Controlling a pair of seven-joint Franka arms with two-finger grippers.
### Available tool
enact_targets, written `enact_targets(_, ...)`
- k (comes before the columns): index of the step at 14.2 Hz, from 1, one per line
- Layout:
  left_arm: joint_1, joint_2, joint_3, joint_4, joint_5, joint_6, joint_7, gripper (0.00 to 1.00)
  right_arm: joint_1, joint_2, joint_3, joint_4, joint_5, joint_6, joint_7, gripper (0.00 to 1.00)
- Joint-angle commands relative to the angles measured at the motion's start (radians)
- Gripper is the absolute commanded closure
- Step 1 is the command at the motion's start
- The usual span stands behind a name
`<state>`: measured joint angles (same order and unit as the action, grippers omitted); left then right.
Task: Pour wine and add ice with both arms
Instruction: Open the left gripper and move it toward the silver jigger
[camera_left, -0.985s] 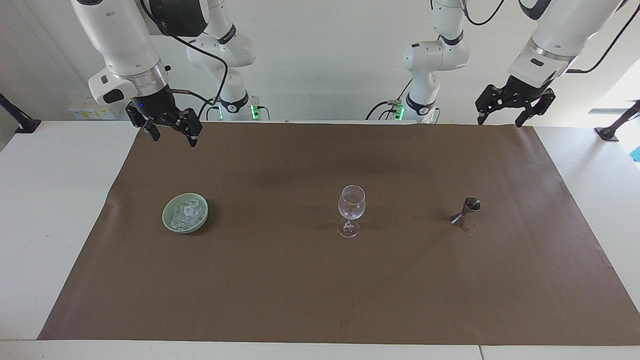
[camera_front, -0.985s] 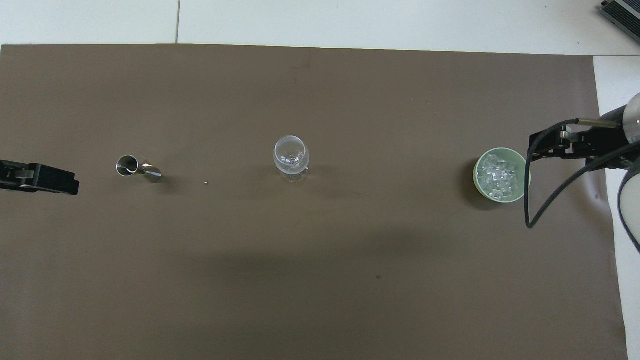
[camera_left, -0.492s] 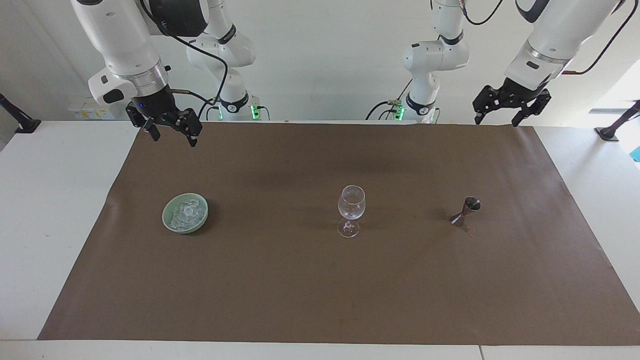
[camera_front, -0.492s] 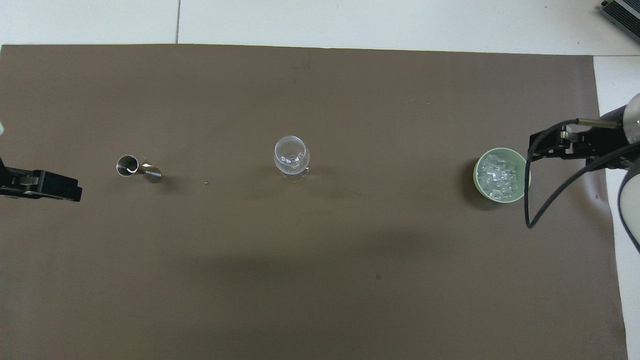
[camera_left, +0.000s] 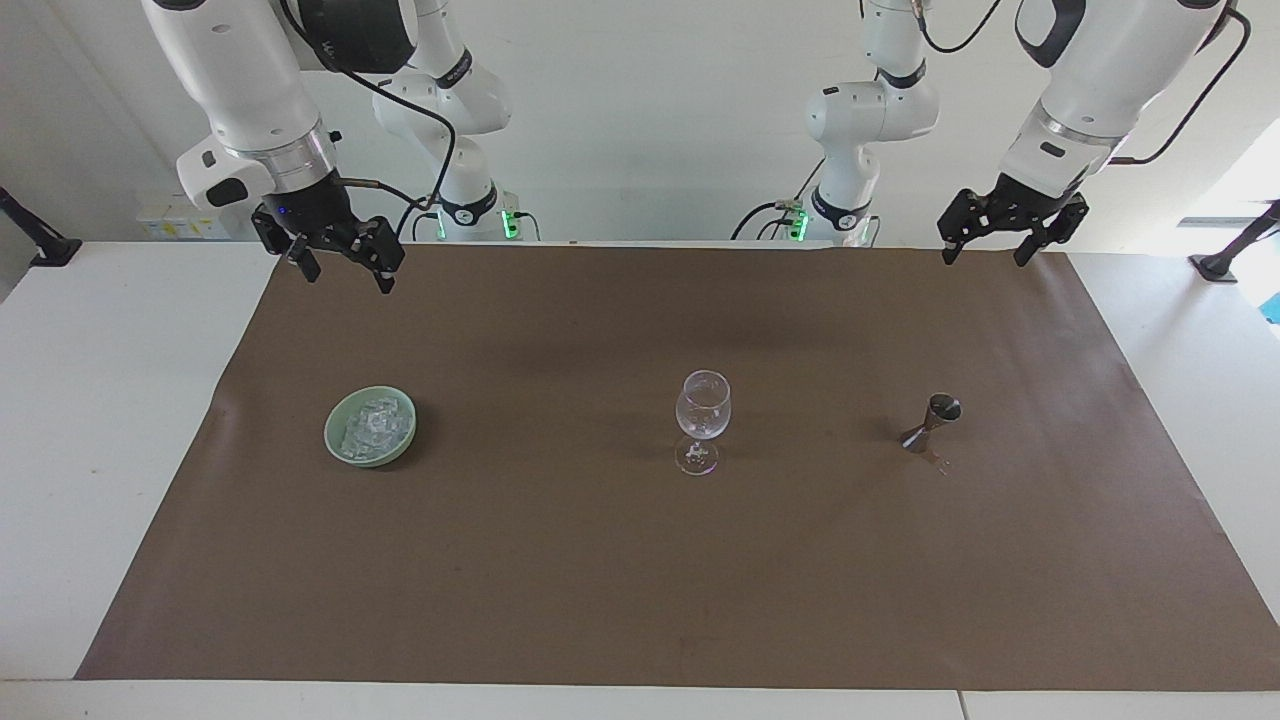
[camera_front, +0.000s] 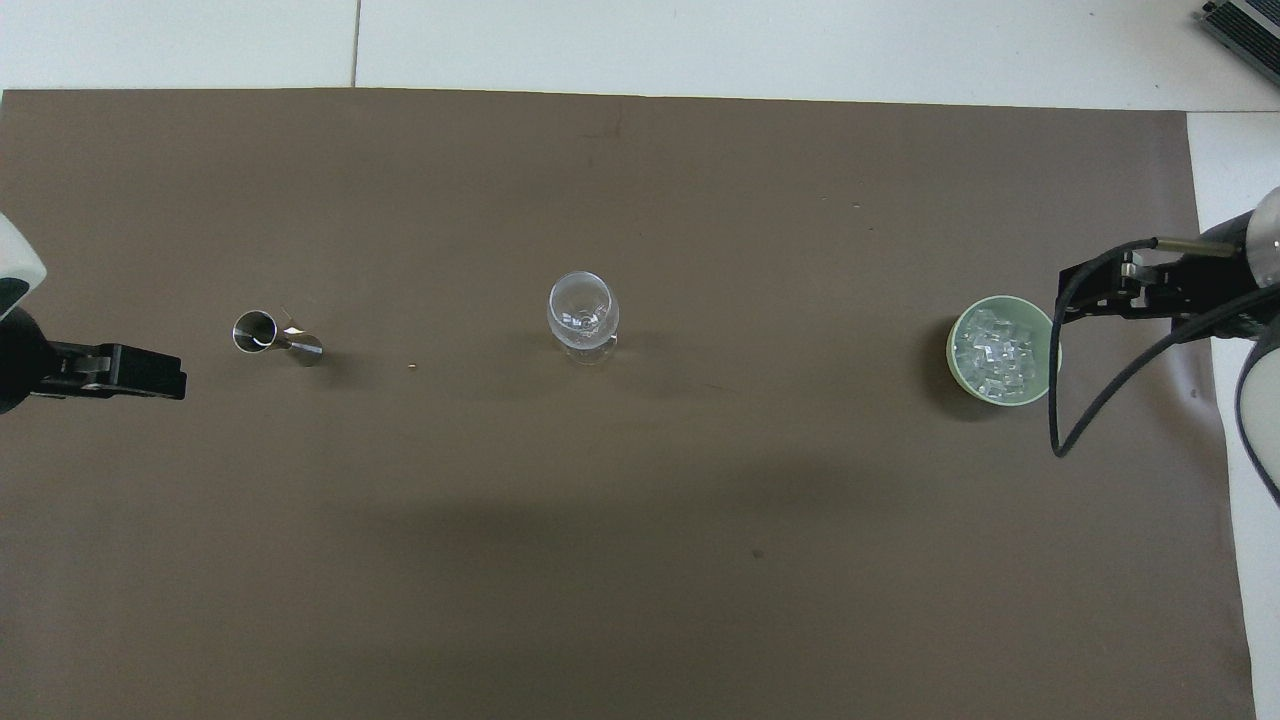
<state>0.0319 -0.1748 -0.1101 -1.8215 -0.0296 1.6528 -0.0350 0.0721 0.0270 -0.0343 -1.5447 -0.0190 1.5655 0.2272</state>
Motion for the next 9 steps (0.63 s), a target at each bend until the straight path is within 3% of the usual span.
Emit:
enact_targets(1, -0.009, -0.058, 0.007, -0.114, -0.012, 0.076, -0.072, 0.0, -0.006, -0.018, 0.002, -0.022, 0.019, 0.004, -0.022, 0.0)
enact_targets(6, 0.01, -0.026, 0.01, -0.111, -0.098, 0.001, -0.245, 0.0, -0.006, -0.018, 0.002, -0.022, 0.017, 0.004, -0.022, 0.0)
enact_targets(9, 0.069, 0.023, 0.012, -0.125, -0.188, 0.001, -0.462, 0.0, -0.006, -0.018, 0.002, -0.022, 0.019, 0.004, -0.022, 0.0)
